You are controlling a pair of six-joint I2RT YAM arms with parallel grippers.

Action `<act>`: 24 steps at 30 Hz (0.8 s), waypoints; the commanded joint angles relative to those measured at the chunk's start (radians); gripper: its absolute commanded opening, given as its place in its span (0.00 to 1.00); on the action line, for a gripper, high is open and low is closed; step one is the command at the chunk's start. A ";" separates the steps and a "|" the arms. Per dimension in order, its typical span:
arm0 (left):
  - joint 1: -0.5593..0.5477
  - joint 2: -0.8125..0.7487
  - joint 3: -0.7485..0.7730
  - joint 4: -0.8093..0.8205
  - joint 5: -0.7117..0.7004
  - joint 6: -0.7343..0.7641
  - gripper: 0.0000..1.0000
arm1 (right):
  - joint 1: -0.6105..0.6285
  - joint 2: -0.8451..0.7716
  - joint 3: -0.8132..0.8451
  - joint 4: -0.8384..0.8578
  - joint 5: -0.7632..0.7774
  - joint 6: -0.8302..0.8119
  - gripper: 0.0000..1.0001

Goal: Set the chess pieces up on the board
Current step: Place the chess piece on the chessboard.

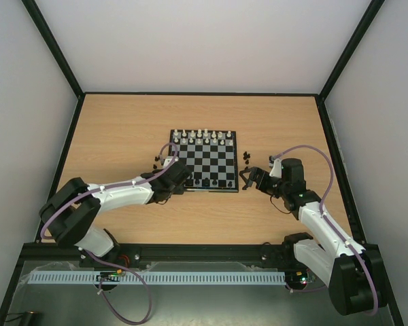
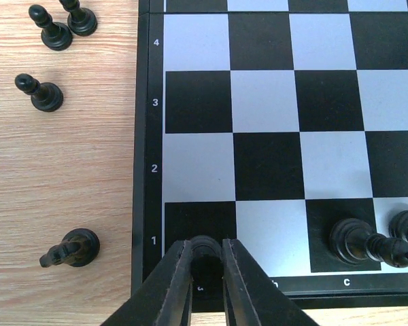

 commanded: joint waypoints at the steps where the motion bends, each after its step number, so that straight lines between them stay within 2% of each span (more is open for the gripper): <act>1: -0.004 0.012 0.013 -0.001 -0.022 -0.004 0.15 | -0.004 0.001 -0.012 0.005 -0.021 0.000 0.99; 5: -0.005 0.003 0.013 -0.004 -0.024 -0.005 0.25 | -0.003 0.001 -0.013 0.006 -0.022 0.000 0.98; 8: -0.004 -0.006 0.014 -0.011 -0.024 -0.006 0.27 | -0.003 0.001 -0.012 0.007 -0.023 0.000 0.98; 11: -0.005 -0.032 0.013 -0.021 -0.026 -0.010 0.39 | -0.003 0.002 -0.014 0.008 -0.023 0.002 0.99; 17: -0.007 -0.139 0.027 -0.075 -0.054 -0.008 0.53 | -0.003 0.002 -0.016 0.008 -0.022 0.002 0.99; 19: -0.007 -0.191 0.034 -0.095 -0.065 -0.002 0.53 | -0.003 0.001 -0.014 0.005 -0.020 0.000 0.99; 22: -0.007 -0.279 0.034 -0.136 -0.092 0.008 0.62 | -0.003 -0.001 -0.011 -0.002 -0.016 -0.002 0.99; 24: -0.008 -0.347 0.029 -0.166 -0.117 0.011 0.74 | -0.004 -0.003 -0.010 -0.012 -0.007 -0.004 0.99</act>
